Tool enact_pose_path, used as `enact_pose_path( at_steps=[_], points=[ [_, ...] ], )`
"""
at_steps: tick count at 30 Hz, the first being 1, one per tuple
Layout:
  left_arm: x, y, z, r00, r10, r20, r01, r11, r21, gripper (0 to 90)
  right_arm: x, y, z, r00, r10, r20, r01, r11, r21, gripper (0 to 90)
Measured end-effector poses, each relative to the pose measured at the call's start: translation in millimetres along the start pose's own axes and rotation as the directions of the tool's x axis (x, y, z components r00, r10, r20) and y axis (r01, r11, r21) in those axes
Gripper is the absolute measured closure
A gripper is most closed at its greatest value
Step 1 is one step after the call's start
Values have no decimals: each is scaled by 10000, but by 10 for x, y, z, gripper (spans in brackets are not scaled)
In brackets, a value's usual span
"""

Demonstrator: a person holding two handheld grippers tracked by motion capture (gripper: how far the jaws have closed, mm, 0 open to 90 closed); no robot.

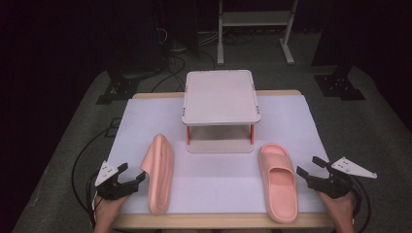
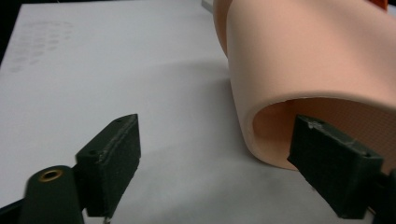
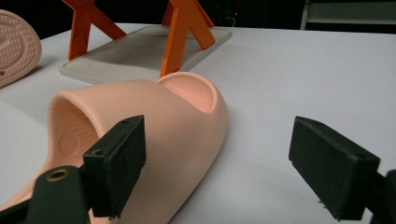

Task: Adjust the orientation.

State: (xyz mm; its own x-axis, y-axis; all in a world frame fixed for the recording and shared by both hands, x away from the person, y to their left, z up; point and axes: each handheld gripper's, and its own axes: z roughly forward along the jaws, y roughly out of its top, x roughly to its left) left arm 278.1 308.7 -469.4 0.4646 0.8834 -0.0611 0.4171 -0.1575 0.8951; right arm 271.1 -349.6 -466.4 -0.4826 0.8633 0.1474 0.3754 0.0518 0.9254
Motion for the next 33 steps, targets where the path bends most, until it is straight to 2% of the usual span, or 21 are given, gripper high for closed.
enact_pose_path(
  at_steps=[2, 4, 9, 13, 19, 33],
  points=[
    [3, 23, 38, 9999, -142, -22, 143, 9999, 78, 254, 4, 0, 9, 10000, -44, -14, 44, 10000, 64, 184],
    [9, 42, 68, 9996, -260, 113, 259, 9996, 124, 317, 15, 2, 11, 10000, -78, -35, 78, 9999, 68, 184],
    [-33, 87, 151, 9980, -438, 462, 429, 9989, 195, 410, 11, 2, 11, 10000, -80, -54, 81, 10000, 51, 184],
    [-105, 136, 220, 9973, -351, 646, 334, 9991, 265, 457, 14, 2, 10, 10000, -76, -65, 76, 9999, 72, 184],
    [-189, 164, 254, 9957, -305, 871, 280, 9992, 298, 476, 25, -1, 10, 9999, -70, -95, 72, 9999, 121, 184],
    [-324, 223, 260, 9925, -46, 1222, 67, 9998, -161, 457, 41, -11, 24, 9999, -46, -147, 49, 9998, 179, 185]
  ],
)
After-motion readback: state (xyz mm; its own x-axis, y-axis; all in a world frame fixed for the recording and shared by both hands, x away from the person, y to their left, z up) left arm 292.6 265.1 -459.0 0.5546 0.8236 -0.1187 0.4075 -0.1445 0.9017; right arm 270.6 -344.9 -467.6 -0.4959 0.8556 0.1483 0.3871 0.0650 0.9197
